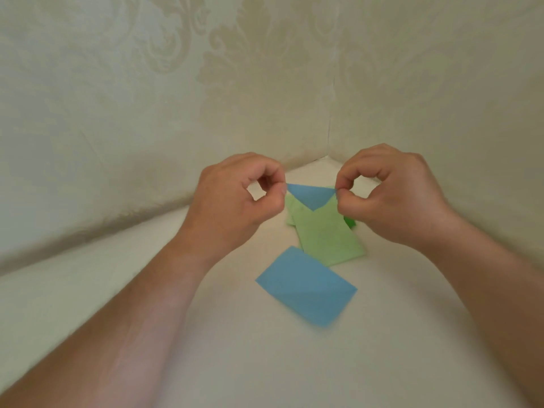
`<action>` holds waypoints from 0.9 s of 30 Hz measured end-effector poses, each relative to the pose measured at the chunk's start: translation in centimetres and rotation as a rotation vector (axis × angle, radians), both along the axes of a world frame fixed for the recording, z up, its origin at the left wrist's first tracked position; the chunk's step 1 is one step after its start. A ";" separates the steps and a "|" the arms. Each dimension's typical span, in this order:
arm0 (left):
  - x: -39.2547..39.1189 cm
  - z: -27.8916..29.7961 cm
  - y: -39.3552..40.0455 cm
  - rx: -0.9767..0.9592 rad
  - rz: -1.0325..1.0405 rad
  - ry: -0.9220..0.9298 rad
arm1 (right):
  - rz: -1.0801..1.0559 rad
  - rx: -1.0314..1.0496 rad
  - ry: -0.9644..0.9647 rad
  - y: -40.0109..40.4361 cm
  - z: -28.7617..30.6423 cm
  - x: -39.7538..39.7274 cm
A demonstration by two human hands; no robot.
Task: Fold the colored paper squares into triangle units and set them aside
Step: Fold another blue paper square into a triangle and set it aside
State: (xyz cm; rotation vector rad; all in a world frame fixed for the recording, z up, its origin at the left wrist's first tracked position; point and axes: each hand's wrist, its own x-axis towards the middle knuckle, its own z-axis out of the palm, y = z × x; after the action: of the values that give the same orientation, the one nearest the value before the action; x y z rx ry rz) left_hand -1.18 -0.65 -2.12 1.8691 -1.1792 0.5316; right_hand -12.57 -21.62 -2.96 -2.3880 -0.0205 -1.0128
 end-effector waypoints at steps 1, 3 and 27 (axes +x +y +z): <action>0.1 0.1 0.1 -0.024 0.011 0.034 | -0.020 0.023 0.012 -0.3 0.1 -0.2; 0.4 0.3 0.2 -0.080 0.029 0.125 | -0.043 0.153 0.028 -0.8 0.3 -0.4; -1.1 -1.2 -1.6 0.082 -0.141 0.803 | 0.202 0.732 0.328 2.2 -0.9 0.7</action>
State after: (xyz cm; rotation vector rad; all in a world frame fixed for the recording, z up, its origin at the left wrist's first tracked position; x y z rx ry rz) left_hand -2.28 -2.26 -3.34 1.7754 -0.7725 -0.3412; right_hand -11.84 -19.46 -3.89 -1.7942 0.1915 -0.4153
